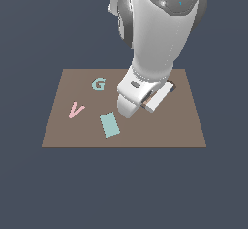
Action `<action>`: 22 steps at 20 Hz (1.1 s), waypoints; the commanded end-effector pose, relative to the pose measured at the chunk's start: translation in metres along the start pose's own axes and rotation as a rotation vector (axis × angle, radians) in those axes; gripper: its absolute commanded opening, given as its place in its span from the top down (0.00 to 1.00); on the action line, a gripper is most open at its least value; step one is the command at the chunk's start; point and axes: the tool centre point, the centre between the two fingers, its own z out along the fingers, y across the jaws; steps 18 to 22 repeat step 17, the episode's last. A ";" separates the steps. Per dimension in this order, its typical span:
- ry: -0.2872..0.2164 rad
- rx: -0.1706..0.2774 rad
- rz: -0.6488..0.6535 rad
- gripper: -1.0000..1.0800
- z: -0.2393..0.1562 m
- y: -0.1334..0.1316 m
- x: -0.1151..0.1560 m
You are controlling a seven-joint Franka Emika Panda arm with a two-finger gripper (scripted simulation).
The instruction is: Insert a designated object into the corresponding slot on a board.
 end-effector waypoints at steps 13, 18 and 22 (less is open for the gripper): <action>0.000 0.000 -0.001 0.04 0.010 -0.001 -0.003; 0.000 0.000 -0.001 0.04 0.010 -0.001 -0.003; 0.000 0.000 -0.001 0.04 0.010 -0.001 -0.003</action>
